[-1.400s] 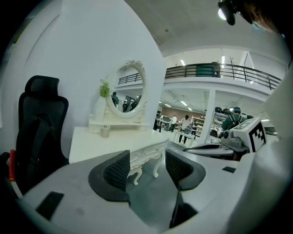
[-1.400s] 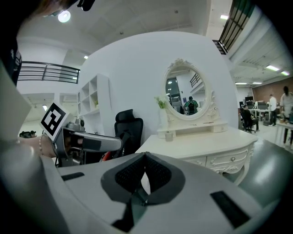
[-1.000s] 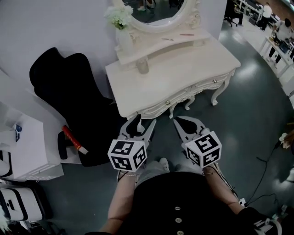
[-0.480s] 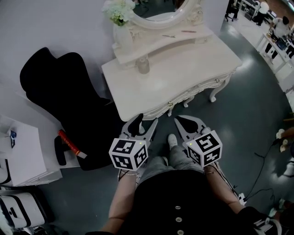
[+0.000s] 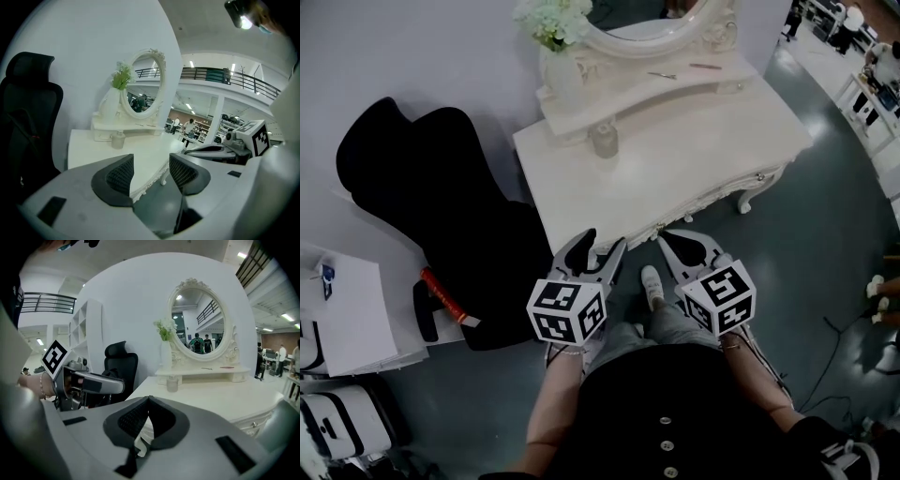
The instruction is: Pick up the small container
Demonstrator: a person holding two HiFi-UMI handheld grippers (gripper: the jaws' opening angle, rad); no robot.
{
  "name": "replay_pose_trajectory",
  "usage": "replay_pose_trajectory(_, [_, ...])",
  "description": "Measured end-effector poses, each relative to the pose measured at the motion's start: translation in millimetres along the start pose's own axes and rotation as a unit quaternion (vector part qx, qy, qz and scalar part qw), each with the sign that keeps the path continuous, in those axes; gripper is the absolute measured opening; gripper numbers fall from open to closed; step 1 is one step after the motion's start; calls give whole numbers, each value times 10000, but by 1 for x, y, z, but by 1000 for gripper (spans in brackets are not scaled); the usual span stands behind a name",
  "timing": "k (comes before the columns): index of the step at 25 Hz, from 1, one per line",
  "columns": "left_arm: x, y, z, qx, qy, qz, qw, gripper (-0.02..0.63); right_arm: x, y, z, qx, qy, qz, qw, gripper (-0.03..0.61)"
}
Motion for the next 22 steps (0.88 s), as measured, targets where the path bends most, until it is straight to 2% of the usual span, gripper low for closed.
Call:
replay_pose_trajectory(7, [-48,16,-32,-35,-48,-140,9999,224,-39,-42,-27,43,-37,-265,9996,2])
replay_pose_trajectory(16, [-108,38,-78,-58,-205,-601,9980,224,-81,-103,-68,292,-131,-695,9971,2])
replay_pose_trajectory(22, [-147,45,-94,0,-265,-821,9963,224,-103,-139,-83,424,-127,-957,9944,2])
Point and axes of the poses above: the fingertips, and each gripper's own axes: x backward along the fingers, y to its left, z out of its underside, the point moved 2 cm from there along x, backward along the fingers, and after that the axes turned 5 degrees about -z, right-handed, at the moved point
